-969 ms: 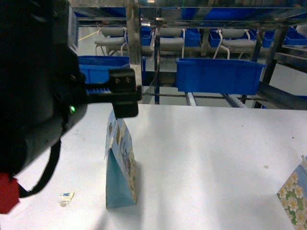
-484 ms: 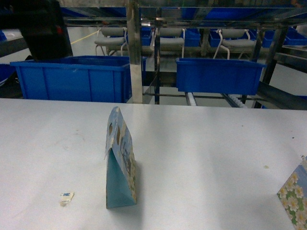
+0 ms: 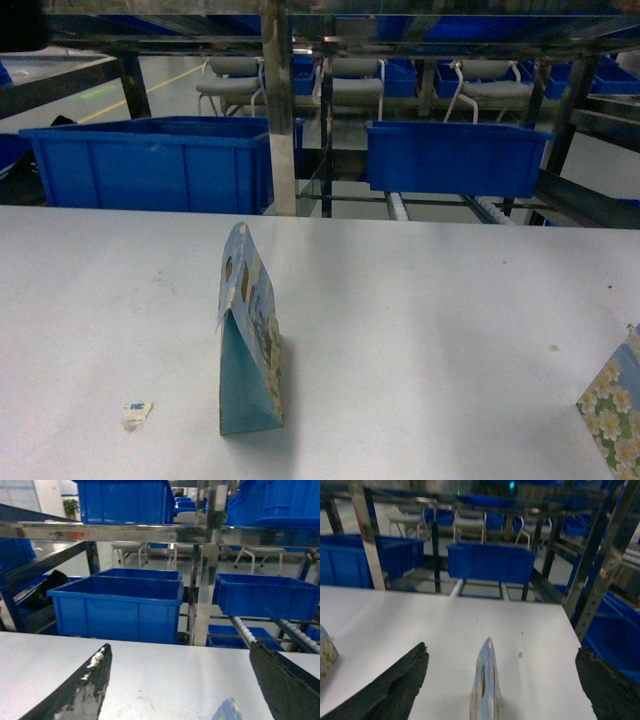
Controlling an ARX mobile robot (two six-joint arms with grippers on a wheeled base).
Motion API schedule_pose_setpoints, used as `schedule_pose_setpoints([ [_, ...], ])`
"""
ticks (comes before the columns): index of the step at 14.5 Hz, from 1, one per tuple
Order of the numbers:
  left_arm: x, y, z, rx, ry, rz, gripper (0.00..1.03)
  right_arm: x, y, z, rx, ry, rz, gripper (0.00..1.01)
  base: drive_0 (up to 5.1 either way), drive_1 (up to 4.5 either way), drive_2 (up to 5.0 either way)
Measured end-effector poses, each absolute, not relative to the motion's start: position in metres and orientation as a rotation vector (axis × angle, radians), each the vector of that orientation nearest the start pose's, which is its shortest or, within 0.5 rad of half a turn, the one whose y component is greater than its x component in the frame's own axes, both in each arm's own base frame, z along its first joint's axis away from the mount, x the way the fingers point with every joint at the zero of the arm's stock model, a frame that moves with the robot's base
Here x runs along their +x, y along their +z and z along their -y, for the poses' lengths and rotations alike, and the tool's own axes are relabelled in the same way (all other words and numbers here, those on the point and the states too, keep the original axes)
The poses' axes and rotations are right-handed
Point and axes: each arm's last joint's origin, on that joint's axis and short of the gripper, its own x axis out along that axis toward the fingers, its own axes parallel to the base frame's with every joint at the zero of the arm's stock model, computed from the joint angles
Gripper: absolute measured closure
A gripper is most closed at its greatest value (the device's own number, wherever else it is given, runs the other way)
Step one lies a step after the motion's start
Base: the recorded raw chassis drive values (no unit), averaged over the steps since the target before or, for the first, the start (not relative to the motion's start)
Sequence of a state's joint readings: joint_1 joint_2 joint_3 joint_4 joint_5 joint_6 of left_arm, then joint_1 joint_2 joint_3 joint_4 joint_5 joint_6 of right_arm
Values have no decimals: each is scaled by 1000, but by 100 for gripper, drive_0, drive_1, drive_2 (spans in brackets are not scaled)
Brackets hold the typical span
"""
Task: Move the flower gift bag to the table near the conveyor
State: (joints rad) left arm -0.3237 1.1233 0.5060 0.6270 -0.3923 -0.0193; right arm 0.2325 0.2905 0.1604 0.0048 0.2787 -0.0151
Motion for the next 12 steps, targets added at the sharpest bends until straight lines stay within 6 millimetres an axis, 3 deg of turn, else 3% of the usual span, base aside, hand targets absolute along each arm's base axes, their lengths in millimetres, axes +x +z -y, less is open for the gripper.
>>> schedule_pose_setpoints([
  [1,213,237,53,-19,23,6,32,109,194,-14,-14,-15,-3,21,0,0,0],
  [4,187,212,32,-16,4,-8,72,100,178,-3,-16,13,-38,62,0,0,0],
  [6,171,200,22,-18,2,-3,101,98,179,0,-12,-4,-2,90,0,0,0],
  [7,165,196,18,-14,3,-4,101,98,177,0,-11,1,-5,99,0,0,0],
  [12,138,178,0,-13,7,-7,101,97,167,0,-11,0,4,99,0,0,0],
])
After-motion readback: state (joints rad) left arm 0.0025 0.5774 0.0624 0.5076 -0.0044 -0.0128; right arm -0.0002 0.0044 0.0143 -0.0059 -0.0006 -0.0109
